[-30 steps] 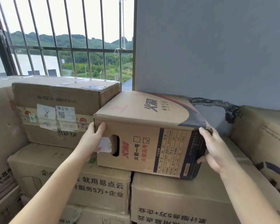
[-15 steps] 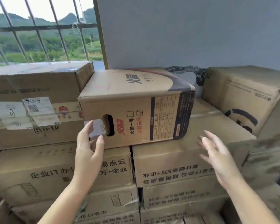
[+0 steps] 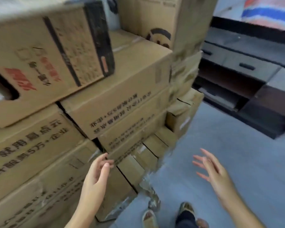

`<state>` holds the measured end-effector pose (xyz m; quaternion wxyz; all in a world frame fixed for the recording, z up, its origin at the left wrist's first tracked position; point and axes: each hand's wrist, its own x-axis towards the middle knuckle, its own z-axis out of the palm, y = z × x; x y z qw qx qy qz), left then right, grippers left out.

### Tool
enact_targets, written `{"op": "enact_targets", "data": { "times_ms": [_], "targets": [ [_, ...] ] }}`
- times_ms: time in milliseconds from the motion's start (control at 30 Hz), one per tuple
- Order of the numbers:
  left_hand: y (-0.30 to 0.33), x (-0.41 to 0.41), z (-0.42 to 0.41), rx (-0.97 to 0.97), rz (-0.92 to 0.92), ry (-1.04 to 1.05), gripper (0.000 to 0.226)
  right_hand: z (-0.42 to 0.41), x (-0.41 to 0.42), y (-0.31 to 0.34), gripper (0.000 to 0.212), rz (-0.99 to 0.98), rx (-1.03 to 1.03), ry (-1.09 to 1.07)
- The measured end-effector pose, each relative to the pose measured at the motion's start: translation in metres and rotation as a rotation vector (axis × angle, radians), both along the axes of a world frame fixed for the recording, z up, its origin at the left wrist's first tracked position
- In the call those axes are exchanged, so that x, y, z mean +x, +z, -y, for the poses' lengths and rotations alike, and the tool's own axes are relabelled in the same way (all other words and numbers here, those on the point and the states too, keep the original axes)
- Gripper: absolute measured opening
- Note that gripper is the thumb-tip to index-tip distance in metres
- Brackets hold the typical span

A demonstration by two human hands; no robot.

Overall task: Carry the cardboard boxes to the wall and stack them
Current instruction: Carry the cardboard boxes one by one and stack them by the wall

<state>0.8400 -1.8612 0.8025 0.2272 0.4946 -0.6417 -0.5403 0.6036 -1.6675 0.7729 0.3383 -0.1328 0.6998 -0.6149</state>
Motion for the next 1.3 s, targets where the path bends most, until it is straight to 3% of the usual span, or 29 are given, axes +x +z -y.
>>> {"op": "enact_targets", "data": {
  "times_ms": [67,167,333,433,467,533,633,733,767,933,1033,1200,1267,1300],
  "targets": [
    [-0.01,0.0,-0.015,0.047,0.04,-0.045,0.026,-0.034,0.01,-0.012,0.111,0.029,0.041,-0.128],
    [-0.021,-0.007,-0.036,0.103,0.104,-0.146,0.025,-0.083,0.026,-0.022,0.122,0.084,0.054,-0.285],
    [-0.023,-0.043,-0.081,0.104,0.176,-0.377,0.029,-0.164,0.051,-0.023,0.104,0.09,0.069,-0.481],
    [-0.021,-0.071,-0.119,0.093,0.17,-0.519,0.026,-0.22,0.068,-0.019,0.054,0.138,0.049,-0.6],
    [-0.02,-0.08,-0.135,0.087,0.171,-0.571,0.025,-0.24,0.073,-0.018,0.052,0.136,0.056,-0.641],
    [-0.021,-0.095,-0.171,0.07,0.162,-0.675,0.025,-0.285,0.086,-0.016,0.07,0.125,0.091,-0.72],
    [-0.027,-0.115,-0.235,0.035,0.119,-0.803,0.025,-0.354,0.109,-0.008,0.028,0.129,0.107,-0.824],
    [-0.03,-0.135,-0.306,0.025,0.063,-0.914,0.025,-0.419,0.128,-0.002,0.077,0.096,0.151,-0.917],
    [-0.031,-0.14,-0.331,0.025,0.045,-0.956,0.025,-0.44,0.136,-0.002,0.081,0.09,0.163,-0.957],
    [-0.033,-0.16,-0.441,0.023,0.02,-1.159,0.028,-0.529,0.171,0.009,0.075,0.093,0.155,-1.158],
    [-0.031,-0.171,-0.493,0.007,0.02,-1.315,0.027,-0.568,0.197,0.011,0.098,0.095,0.184,-1.295],
    [-0.034,-0.191,-0.558,0.005,0.039,-1.498,0.028,-0.602,0.236,0.003,0.106,0.175,0.141,-1.495],
    [-0.037,-0.2,-0.587,0.004,0.055,-1.582,0.028,-0.611,0.245,0.0,0.101,0.21,0.125,-1.597],
    [-0.037,-0.205,-0.603,0.014,0.062,-1.619,0.028,-0.616,0.247,-0.001,0.088,0.227,0.105,-1.644]
  ]
}}
